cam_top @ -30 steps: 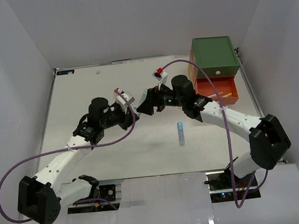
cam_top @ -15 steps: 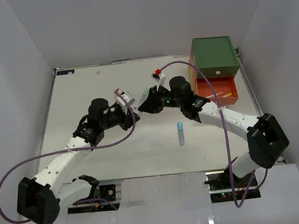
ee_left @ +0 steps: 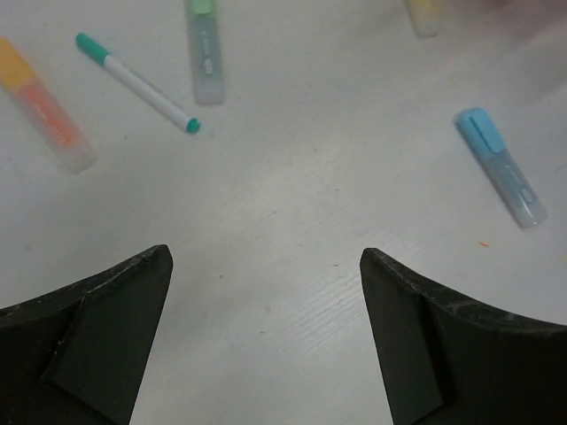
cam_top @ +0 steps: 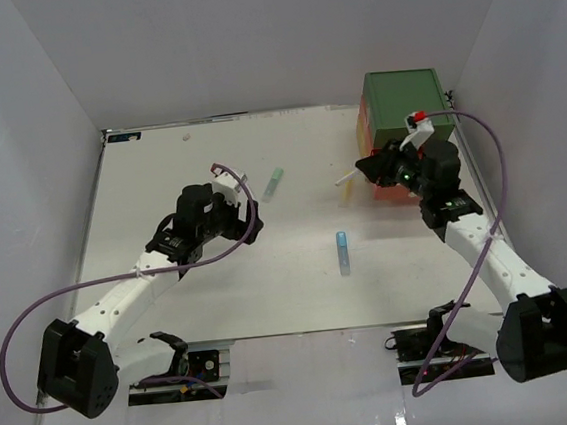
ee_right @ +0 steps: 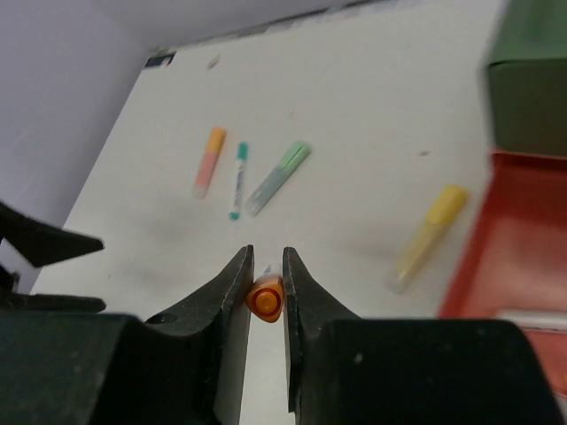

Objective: Sort the stationery into containers
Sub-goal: Place the pen in the drawer, then pick up the pen from the center of the board.

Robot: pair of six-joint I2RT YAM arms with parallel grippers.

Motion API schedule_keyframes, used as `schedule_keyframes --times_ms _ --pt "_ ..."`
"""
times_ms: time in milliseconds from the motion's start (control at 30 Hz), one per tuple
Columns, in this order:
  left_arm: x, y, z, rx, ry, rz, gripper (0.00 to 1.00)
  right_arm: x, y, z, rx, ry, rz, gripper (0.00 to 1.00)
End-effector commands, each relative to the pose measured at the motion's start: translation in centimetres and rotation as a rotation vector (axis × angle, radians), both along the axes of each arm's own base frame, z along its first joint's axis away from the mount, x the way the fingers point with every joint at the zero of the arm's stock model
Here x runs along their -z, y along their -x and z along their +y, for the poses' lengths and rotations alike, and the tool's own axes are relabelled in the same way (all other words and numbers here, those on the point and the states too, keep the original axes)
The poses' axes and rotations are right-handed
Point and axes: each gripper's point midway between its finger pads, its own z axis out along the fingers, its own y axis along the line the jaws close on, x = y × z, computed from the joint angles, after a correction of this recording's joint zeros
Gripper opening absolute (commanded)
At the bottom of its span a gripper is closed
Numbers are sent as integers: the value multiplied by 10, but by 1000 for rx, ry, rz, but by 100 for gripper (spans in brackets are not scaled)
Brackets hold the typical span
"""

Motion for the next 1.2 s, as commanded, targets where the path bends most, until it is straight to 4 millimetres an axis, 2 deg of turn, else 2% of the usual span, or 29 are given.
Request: schedule_keyframes --times_ms 0,33,67,100,200,233,333,467,500,533,567,600,700,800,867,900,1033,1067,1100,1167 --pt "-2 -23 26 -219 -42 17 98 -13 -9 -53 160 34 -70 11" --pt "2 -24 31 -251 -47 41 98 -17 -14 -78 233 35 -81 11" --pt "9 -27 33 -268 -61 59 98 -16 -16 -90 269 37 -81 11" --pt "10 -28 36 -280 -63 71 98 -15 -21 -112 329 43 -78 10" --pt "15 -31 37 -297 -62 93 98 -13 -28 -131 368 44 -66 11" --pt "16 -31 39 -301 -65 97 98 -5 -32 -138 378 44 -41 11" --pt "18 -33 42 -317 -67 105 98 5 -43 -145 386 40 0 15" --pt "23 -33 43 -327 -70 119 98 15 -56 -145 366 38 50 34" --pt "25 -34 44 -331 -74 125 98 19 -59 -146 367 42 78 44" --pt "27 -34 44 -331 -79 132 98 20 -59 -149 376 51 87 49" --pt "28 -34 44 -335 -80 136 98 21 -60 -151 391 65 95 58" --pt "29 -34 45 -339 -80 141 98 23 -58 -159 431 84 114 62" --pt "33 -35 45 -362 -76 162 98 13 -52 -176 526 136 104 75" --pt "35 -38 44 -389 -51 194 98 0 -41 -192 601 199 83 80" --pt "36 -43 42 -435 -16 228 98 -3 -34 -197 619 243 80 81" --pt "37 -45 42 -453 -3 244 98 -11 -28 -197 620 249 56 81" --pt "36 -63 35 -547 56 297 98 -17 -7 -184 560 247 9 81" --pt "45 -69 38 -604 49 325 98 -19 1 -180 545 240 -17 81" --pt "36 -80 36 -631 69 311 98 -19 5 -173 513 228 -33 81" --pt "40 -89 36 -696 76 339 96 -20 10 -167 486 215 -55 81"
